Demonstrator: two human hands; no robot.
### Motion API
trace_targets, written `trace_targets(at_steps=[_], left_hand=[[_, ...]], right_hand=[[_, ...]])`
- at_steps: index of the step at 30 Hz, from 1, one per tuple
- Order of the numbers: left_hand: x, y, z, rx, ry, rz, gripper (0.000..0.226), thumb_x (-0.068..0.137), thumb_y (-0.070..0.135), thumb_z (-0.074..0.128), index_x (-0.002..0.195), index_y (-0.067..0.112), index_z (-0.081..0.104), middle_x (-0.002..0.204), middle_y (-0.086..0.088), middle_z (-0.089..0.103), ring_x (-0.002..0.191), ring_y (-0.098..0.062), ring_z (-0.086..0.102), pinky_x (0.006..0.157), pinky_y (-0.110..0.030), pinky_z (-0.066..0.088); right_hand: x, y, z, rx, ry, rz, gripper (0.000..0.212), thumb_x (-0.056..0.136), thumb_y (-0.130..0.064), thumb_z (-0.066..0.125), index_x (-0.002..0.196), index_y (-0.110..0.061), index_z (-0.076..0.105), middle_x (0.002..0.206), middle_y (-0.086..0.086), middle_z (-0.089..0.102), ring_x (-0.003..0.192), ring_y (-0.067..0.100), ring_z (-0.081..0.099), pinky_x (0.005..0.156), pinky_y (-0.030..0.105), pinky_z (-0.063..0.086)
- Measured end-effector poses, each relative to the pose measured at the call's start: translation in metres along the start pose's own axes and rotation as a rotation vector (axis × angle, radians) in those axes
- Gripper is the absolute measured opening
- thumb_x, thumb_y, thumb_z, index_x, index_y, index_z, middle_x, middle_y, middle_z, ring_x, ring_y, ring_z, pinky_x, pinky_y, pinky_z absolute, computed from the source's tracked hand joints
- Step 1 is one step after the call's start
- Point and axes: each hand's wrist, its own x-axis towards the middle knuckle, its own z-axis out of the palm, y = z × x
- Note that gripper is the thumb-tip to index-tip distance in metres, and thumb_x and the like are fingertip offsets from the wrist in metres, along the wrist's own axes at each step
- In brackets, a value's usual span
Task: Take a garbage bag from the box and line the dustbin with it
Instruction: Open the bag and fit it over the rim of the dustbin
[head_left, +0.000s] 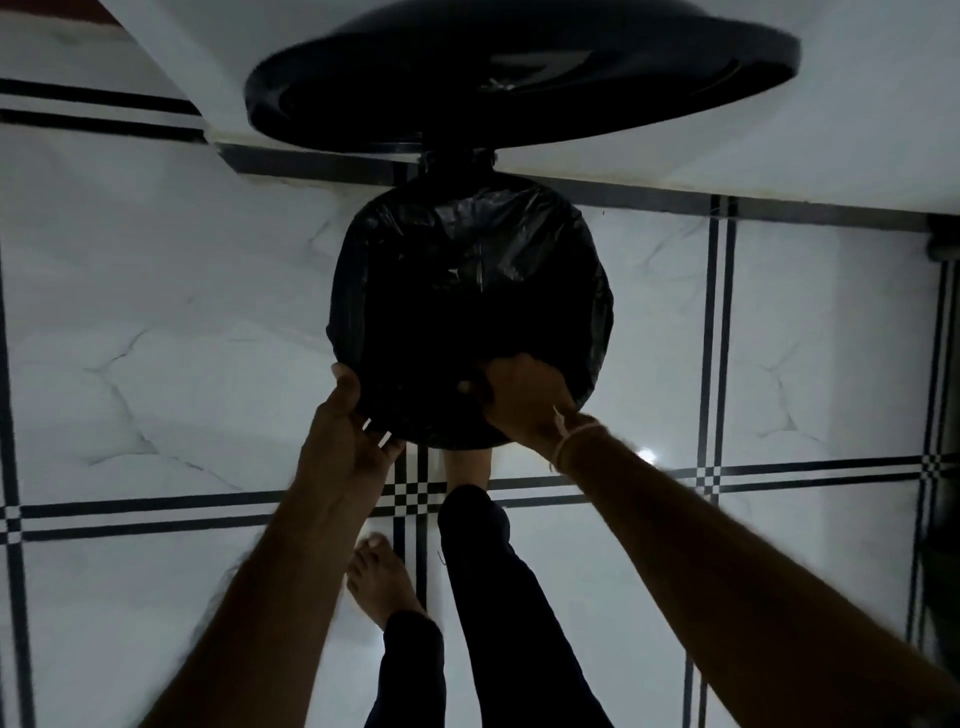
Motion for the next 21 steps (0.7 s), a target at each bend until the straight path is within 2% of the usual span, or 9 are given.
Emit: trace_targets(at_steps=[2, 4, 5, 8, 11, 14, 17, 19, 21], left_hand=[[-0.002, -0.004, -0.003, -0.029, -0.002, -0.014, 0.038, 0.104, 0.048, 0.047, 0.122, 0.022, 0.067, 0.104, 0.0, 0.08, 0.111, -0.022, 0.069, 0.091, -0.042, 0.054], [-0.004, -0.012, -0.006, -0.061, 0.018, -0.081, 0.042, 0.103, 0.05, 0.048, 0.127, 0.021, 0.065, 0.115, -0.005, 0.074, 0.116, -0.027, 0.066, 0.091, -0.048, 0.054], [-0.006, -0.018, -0.006, -0.08, 0.018, -0.12, 0.043, 0.103, 0.05, 0.048, 0.127, 0.02, 0.065, 0.119, -0.007, 0.071, 0.116, -0.029, 0.065, 0.091, -0.052, 0.054], [-0.009, -0.032, -0.004, -0.185, -0.008, -0.184, 0.048, 0.101, 0.054, 0.049, 0.126, 0.017, 0.065, 0.127, -0.01, 0.068, 0.12, -0.031, 0.062, 0.096, -0.056, 0.051], [-0.014, -0.042, 0.005, -0.291, -0.028, -0.189, 0.066, 0.094, 0.067, 0.051, 0.131, 0.013, 0.063, 0.129, -0.013, 0.069, 0.122, -0.033, 0.062, 0.105, -0.061, 0.046], [-0.018, -0.052, 0.015, -0.324, 0.003, -0.192, 0.073, 0.09, 0.072, 0.052, 0.129, 0.011, 0.064, 0.125, -0.015, 0.071, 0.12, -0.034, 0.064, 0.108, -0.059, 0.044], [-0.014, -0.05, 0.011, -0.305, 0.08, -0.116, 0.069, 0.095, 0.066, 0.05, 0.136, 0.012, 0.062, 0.118, -0.01, 0.074, 0.113, -0.028, 0.069, 0.091, -0.048, 0.057], [-0.011, -0.035, 0.01, -0.272, 0.096, -0.046, 0.073, 0.092, 0.069, 0.053, 0.133, 0.01, 0.063, 0.116, -0.009, 0.074, 0.11, -0.027, 0.07, 0.083, -0.042, 0.06], [-0.008, -0.013, 0.011, -0.146, 0.104, 0.017, 0.069, 0.091, 0.07, 0.053, 0.131, 0.014, 0.064, 0.119, -0.006, 0.072, 0.114, -0.025, 0.068, 0.089, -0.042, 0.057]], right_hand=[[-0.01, 0.002, 0.005, 0.113, 0.434, 0.008, 0.03, 0.097, -0.024, 0.059, 0.124, -0.013, 0.065, 0.12, 0.012, 0.066, 0.113, 0.034, 0.06, 0.087, 0.046, 0.054], [-0.029, 0.003, 0.008, 0.265, 0.802, 0.221, 0.034, 0.09, -0.017, 0.062, 0.124, -0.014, 0.06, 0.123, 0.011, 0.059, 0.111, 0.031, 0.054, 0.086, 0.039, 0.046], [-0.037, 0.008, 0.011, 0.415, 0.881, 0.373, 0.036, 0.092, -0.017, 0.062, 0.127, -0.015, 0.056, 0.127, 0.011, 0.056, 0.116, 0.028, 0.052, 0.089, 0.038, 0.042], [-0.049, 0.019, 0.019, 1.327, 0.694, 0.792, 0.038, 0.102, -0.037, 0.055, 0.134, -0.015, 0.052, 0.135, 0.01, 0.057, 0.126, 0.028, 0.058, 0.093, 0.036, 0.047], [-0.058, 0.018, 0.021, 1.976, 0.276, 0.826, 0.053, 0.105, -0.057, 0.041, 0.135, -0.017, 0.06, 0.128, 0.01, 0.068, 0.119, 0.029, 0.066, 0.091, 0.042, 0.055], [-0.06, 0.014, 0.024, 2.15, 0.215, 0.823, 0.065, 0.098, -0.069, 0.043, 0.136, -0.019, 0.062, 0.13, 0.009, 0.068, 0.123, 0.031, 0.064, 0.092, 0.047, 0.056], [-0.057, 0.015, 0.025, 2.269, 0.262, 0.818, 0.062, 0.101, -0.064, 0.043, 0.14, -0.018, 0.061, 0.126, 0.009, 0.07, 0.122, 0.031, 0.065, 0.083, 0.042, 0.056], [-0.054, 0.025, 0.02, 2.277, 0.302, 0.789, 0.061, 0.103, -0.062, 0.041, 0.141, -0.019, 0.06, 0.131, 0.009, 0.069, 0.122, 0.03, 0.065, 0.085, 0.042, 0.056], [-0.046, 0.039, 0.008, 2.222, 0.328, 0.79, 0.06, 0.102, -0.061, 0.044, 0.141, -0.018, 0.059, 0.136, 0.008, 0.067, 0.122, 0.029, 0.064, 0.086, 0.043, 0.056]])
